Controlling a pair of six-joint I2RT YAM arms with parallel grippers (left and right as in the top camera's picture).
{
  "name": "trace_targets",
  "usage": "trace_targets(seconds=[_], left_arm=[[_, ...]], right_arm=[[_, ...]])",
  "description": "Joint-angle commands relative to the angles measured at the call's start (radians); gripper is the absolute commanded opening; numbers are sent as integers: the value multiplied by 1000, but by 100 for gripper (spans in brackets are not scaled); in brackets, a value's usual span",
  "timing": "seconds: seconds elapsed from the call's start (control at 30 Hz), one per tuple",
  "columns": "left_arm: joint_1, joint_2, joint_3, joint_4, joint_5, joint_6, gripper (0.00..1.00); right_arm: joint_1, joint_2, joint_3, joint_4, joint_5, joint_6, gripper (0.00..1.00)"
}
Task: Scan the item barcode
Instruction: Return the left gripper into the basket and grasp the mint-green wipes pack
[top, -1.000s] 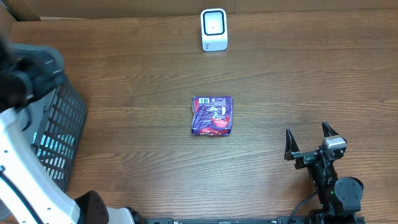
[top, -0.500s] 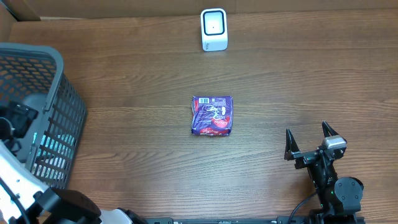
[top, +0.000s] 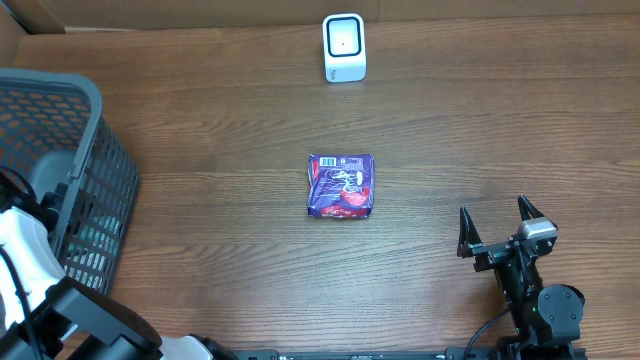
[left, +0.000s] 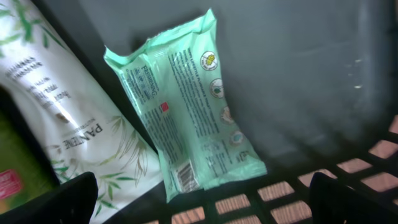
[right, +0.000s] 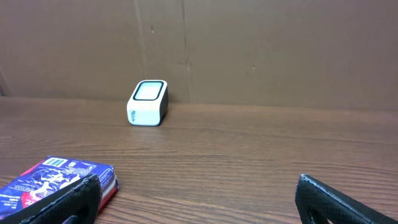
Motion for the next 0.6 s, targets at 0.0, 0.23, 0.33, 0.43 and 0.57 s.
trace_targets(seconds=[0.0,0.23,0.33,0.43,0.57], left_arm=[[-13,45,-31,37,-23,-34,100],[-13,166,-31,80,-33,-54,100],[-13,219,-31,91,-32,-61,99],[-13,243,-31,91,-26,-77,98],[-13,225,-14,71,68,-77,97]], right_arm=[[4,-11,-11,5,-6,3,100],[4,-11,-11,5,-6,3,100],[4,-11,-11,5,-6,3,100],[4,-11,-11,5,-6,3,100],[4,-11,-11,5,-6,3,100]])
